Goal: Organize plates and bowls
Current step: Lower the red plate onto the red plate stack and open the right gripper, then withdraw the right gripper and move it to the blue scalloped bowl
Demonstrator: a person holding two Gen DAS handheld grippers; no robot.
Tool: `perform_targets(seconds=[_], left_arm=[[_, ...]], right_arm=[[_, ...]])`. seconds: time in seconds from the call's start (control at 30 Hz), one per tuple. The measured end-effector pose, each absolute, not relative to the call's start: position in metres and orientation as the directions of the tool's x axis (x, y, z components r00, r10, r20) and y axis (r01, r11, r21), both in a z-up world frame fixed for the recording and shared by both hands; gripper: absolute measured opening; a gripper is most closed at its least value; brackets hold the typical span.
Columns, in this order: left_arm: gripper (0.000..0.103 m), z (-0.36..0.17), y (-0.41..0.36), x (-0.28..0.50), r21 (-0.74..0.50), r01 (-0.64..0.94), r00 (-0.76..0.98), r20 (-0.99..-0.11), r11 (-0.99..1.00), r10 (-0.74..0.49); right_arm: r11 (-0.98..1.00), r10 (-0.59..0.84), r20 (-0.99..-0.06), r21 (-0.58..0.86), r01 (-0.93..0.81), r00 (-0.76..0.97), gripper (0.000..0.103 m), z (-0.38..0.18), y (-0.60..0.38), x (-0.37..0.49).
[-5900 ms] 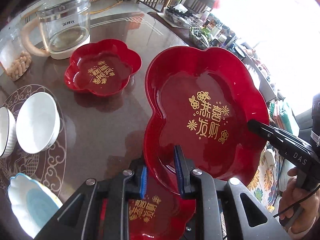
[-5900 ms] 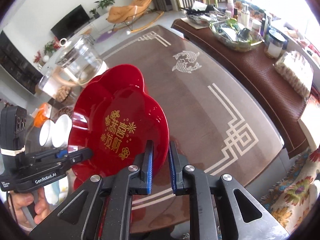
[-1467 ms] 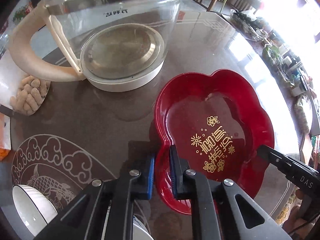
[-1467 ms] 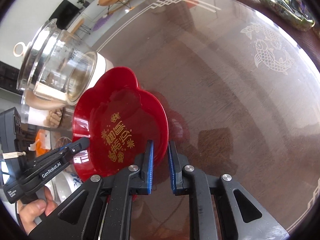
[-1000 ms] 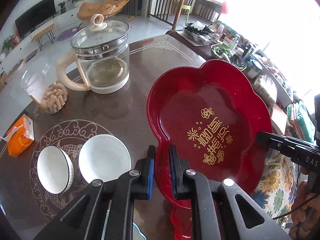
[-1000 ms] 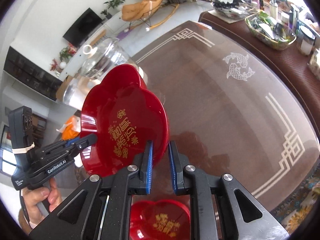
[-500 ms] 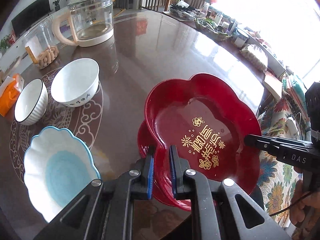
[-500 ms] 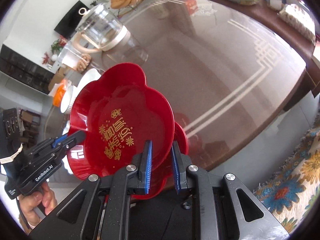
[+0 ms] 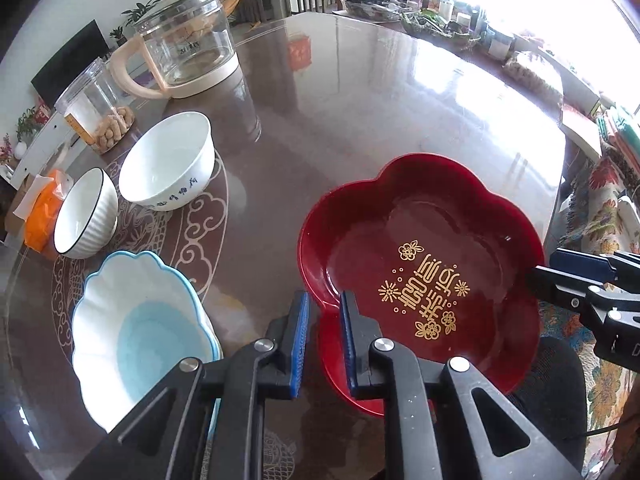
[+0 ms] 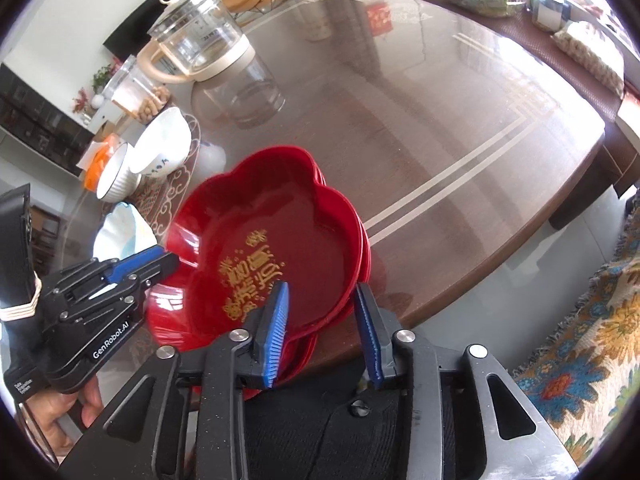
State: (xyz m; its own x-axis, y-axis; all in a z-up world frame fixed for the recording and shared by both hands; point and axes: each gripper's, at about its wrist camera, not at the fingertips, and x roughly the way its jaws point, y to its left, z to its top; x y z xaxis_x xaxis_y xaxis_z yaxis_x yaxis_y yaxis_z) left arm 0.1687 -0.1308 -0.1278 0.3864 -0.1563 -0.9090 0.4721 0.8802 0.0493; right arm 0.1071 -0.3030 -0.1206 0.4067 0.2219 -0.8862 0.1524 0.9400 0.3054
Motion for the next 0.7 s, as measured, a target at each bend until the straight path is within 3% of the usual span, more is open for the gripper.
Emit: perform_targets(seconds=[0.03, 0.13, 0.43, 0.5, 0.57, 0.6, 0.63, 0.67, 0.7], left_arm=[[0.016, -0.125, -0.129, 0.170, 0.046, 0.466, 0.395, -0.905, 0.884, -0.161], [0.017, -0.115, -0.122, 0.172, 0.032, 0.444, 0.423, -0.889, 0.896, -0.178], [0.017, -0.071, -0.087, 0.158, -0.072, 0.400, 0.515, -0.807, 0.914, -0.289], [0.017, -0.066, -0.077, 0.151, -0.104, 0.387, 0.525, -0.792, 0.916, -0.312], [0.017, -0.062, -0.068, 0.142, -0.117, 0.370, 0.546, -0.775, 0.922, -0.317], [0.018, -0.060, -0.064, 0.137, -0.118, 0.365, 0.558, -0.767, 0.924, -0.318], [0.024, -0.059, -0.061, 0.133, -0.118, 0.359, 0.566, -0.761, 0.926, -0.317], [0.050, -0.059, -0.059, 0.129, -0.117, 0.350, 0.574, -0.757, 0.929, -0.312], [0.098, -0.059, -0.057, 0.124, -0.127, 0.349, 0.574, -0.754, 0.928, -0.319]], right_arm=[[0.943, 0.212, -0.885, 0.297, 0.151, 0.414, 0.056, -0.119, -0.303, 0.106], [0.952, 0.173, -0.883, 0.263, 0.154, 0.437, 0.063, -0.116, -0.306, 0.104], [0.972, 0.064, -0.818, 0.182, 0.151, 0.571, 0.064, -0.085, -0.299, 0.073], [0.978, 0.005, -0.760, 0.141, 0.157, 0.650, 0.067, -0.066, -0.291, 0.054], [0.973, -0.086, -0.630, 0.113, 0.201, 0.772, 0.069, -0.040, -0.284, 0.023], [0.967, -0.130, -0.551, 0.112, 0.227, 0.824, 0.080, -0.029, -0.281, 0.005], [0.961, -0.158, -0.490, 0.125, 0.248, 0.858, 0.089, -0.022, -0.279, -0.010], [0.956, -0.163, -0.458, 0.146, 0.255, 0.874, 0.090, -0.020, -0.278, -0.018], [0.952, -0.140, -0.463, 0.179, 0.247, 0.875, 0.090, -0.024, -0.278, -0.022]])
